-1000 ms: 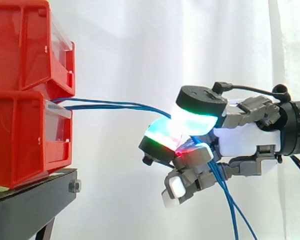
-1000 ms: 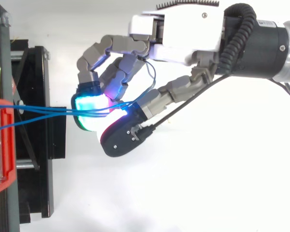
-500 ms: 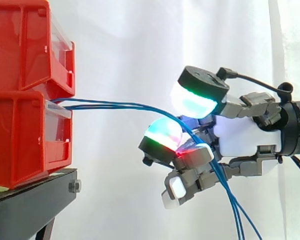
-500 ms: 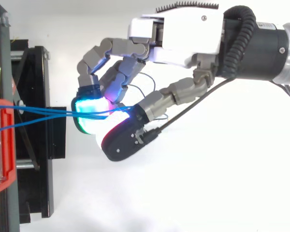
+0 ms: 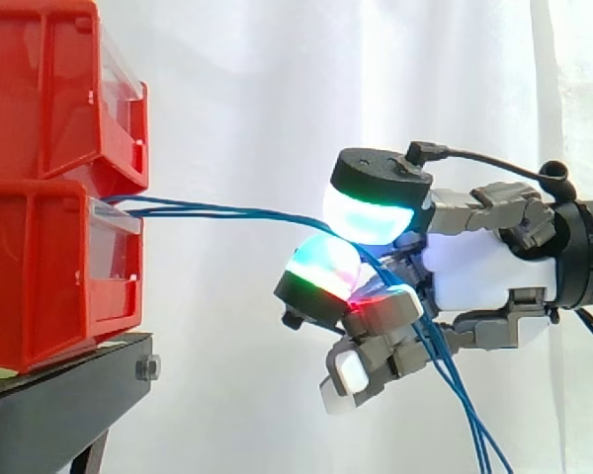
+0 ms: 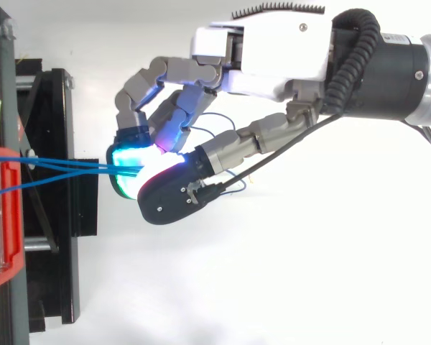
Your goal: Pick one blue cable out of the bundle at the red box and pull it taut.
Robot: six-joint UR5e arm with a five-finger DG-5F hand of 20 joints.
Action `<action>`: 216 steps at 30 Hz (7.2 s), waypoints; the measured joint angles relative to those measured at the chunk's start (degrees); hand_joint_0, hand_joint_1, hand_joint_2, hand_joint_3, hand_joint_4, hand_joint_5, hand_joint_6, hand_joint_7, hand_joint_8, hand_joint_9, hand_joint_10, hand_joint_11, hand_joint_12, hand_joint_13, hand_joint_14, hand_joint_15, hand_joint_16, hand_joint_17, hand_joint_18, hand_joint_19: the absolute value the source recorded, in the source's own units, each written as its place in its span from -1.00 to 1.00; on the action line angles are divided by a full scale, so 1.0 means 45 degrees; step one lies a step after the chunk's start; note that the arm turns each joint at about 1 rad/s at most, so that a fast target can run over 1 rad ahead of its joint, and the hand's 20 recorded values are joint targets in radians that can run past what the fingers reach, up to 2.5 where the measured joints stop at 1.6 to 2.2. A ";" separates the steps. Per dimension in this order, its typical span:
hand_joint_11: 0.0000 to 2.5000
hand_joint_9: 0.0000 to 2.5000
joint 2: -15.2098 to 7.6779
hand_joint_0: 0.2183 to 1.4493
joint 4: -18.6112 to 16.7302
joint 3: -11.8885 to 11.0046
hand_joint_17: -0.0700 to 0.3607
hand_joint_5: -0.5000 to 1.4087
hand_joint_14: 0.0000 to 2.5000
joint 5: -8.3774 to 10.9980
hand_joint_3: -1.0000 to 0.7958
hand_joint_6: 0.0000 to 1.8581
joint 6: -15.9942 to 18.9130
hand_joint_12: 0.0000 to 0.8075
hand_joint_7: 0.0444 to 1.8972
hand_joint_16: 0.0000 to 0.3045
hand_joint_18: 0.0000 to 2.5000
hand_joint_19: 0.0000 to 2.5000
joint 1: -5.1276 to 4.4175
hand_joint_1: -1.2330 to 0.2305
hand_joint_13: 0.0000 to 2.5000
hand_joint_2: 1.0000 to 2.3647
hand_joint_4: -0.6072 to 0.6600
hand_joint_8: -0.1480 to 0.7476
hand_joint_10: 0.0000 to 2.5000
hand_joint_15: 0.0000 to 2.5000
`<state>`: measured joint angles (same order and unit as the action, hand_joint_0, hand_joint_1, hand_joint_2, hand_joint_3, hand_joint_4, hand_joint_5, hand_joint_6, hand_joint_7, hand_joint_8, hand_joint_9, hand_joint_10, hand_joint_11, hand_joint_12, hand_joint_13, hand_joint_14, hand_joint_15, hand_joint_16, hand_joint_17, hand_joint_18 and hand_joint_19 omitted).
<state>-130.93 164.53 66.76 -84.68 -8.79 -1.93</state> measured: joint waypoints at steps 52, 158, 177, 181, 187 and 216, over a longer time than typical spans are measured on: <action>0.18 -0.16 -0.0005 -0.04 0.0000 0.0007 -0.12 -0.66 -0.98 0.0008 -0.44 -0.02 0.0020 -0.06 0.33 -0.65 -0.52 -0.69 0.0031 -0.55 -0.43 -1.00 0.02 0.07 -1.00 -0.54; 0.14 -0.16 -0.0005 -0.61 0.0000 0.0027 -0.04 -0.65 -0.99 0.0008 -0.44 -0.01 -0.0038 0.03 0.06 -0.60 -0.50 -0.66 0.0041 -0.43 -0.43 -1.00 0.22 0.17 -1.00 -0.54; 0.16 -0.15 -0.0005 -0.30 0.0001 0.0026 -0.13 -0.64 -0.98 0.0008 -0.18 -0.02 -0.0039 -0.05 0.15 -0.66 -0.54 -0.62 0.0040 -0.40 -0.42 -0.98 0.22 0.08 -0.99 -0.53; 0.17 -0.15 -0.0005 -0.17 0.0000 0.0027 -0.13 -0.64 -0.98 0.0008 -0.38 -0.03 -0.0039 -0.07 0.17 -0.66 -0.52 -0.67 0.0040 -0.53 -0.42 -0.99 0.13 0.05 -0.99 -0.55; 0.16 -0.18 -0.0005 -0.11 0.0001 0.0027 -0.14 -0.65 -0.98 0.0008 -0.44 -0.02 -0.0039 -0.10 0.15 -0.66 -0.51 -0.71 0.0039 -0.64 -0.43 -1.00 0.09 0.02 -0.99 -0.56; 0.15 -0.12 -0.0004 -0.38 0.0001 0.0024 -0.08 -0.64 -0.98 0.0005 -0.16 -0.04 -0.0039 -0.01 0.12 -0.63 -0.53 -0.61 0.0027 -0.25 -0.41 -0.98 0.18 0.11 -1.00 -0.53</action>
<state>-130.95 164.53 66.87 -84.65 -8.96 -1.81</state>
